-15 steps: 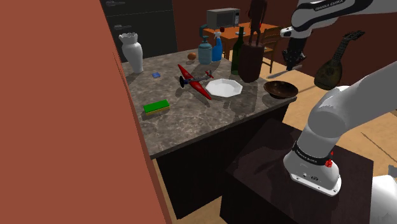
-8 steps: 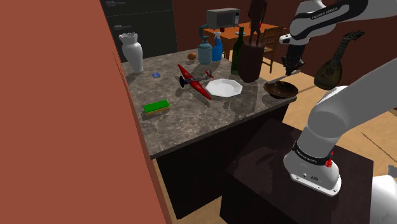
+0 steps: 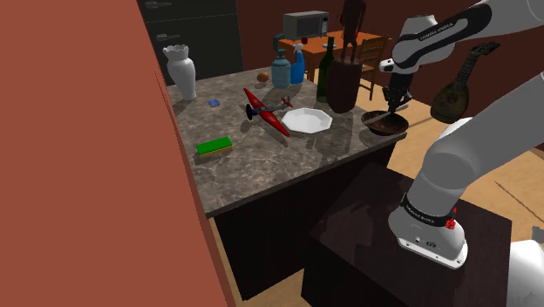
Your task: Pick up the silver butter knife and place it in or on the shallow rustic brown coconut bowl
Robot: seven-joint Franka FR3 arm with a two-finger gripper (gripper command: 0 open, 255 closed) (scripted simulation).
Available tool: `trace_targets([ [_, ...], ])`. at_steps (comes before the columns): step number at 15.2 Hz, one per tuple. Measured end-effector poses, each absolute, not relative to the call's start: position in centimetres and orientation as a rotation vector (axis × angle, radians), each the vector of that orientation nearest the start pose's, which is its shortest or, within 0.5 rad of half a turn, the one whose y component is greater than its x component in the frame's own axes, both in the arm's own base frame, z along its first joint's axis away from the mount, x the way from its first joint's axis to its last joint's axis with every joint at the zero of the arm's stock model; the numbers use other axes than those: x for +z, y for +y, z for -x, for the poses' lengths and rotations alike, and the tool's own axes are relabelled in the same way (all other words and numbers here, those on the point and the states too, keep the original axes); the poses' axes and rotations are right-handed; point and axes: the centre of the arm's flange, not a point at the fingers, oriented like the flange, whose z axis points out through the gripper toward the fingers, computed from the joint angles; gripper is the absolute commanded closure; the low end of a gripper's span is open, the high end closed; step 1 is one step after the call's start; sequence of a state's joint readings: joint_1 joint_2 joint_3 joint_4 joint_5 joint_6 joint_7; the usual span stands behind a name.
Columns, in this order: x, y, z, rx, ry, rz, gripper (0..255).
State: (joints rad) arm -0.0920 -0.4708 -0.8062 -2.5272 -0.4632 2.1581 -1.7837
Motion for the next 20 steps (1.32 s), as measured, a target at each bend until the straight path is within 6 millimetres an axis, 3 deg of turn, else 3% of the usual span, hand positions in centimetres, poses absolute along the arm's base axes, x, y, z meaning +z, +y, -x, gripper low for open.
trace_targets([
  [4, 37.5, -33.9, -25.2, 0.071, -1.796, 2.609, 255],
  [9, 37.3, -34.0, -25.2, 0.071, -1.796, 2.61, 255],
  [10, 37.3, -34.0, -25.2, 0.071, -1.796, 2.61, 0],
  [16, 37.3, -34.0, -25.2, 0.071, -1.796, 2.61, 0],
  [20, 41.1, -34.0, -25.3, 0.07, -1.797, 2.61, 0],
])
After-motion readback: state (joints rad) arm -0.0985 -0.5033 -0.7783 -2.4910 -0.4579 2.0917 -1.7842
